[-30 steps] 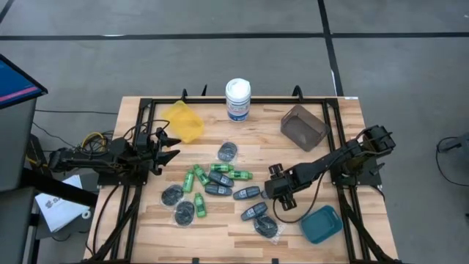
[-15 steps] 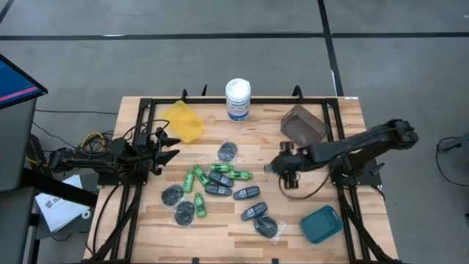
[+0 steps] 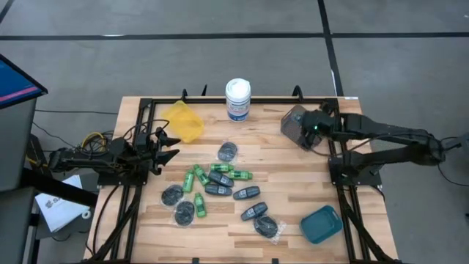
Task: Pick & Place Travel size toiletries
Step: Put the gray deodorant into the black bin
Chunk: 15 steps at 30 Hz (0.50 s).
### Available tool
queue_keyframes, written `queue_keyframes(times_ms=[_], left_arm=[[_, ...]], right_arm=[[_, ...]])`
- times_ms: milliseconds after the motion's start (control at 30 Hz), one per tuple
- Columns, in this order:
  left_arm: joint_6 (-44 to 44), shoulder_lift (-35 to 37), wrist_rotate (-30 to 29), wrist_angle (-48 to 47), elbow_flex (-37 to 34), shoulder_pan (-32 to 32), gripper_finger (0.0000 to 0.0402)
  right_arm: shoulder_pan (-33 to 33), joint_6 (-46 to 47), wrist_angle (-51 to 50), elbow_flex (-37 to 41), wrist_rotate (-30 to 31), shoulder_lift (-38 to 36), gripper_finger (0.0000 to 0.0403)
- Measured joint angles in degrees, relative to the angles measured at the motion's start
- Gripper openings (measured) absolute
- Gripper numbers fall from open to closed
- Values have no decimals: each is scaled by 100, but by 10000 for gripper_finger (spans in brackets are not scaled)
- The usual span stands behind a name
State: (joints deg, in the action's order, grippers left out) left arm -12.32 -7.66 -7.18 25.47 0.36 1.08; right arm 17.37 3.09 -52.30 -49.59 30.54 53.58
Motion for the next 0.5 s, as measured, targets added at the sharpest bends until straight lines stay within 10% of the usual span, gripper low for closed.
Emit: queue_keyframes(times_ms=[500], left_arm=[[0,-2,0,48,0,0,204]], right_arm=[[1665,266,929,595,-299,1140,207]])
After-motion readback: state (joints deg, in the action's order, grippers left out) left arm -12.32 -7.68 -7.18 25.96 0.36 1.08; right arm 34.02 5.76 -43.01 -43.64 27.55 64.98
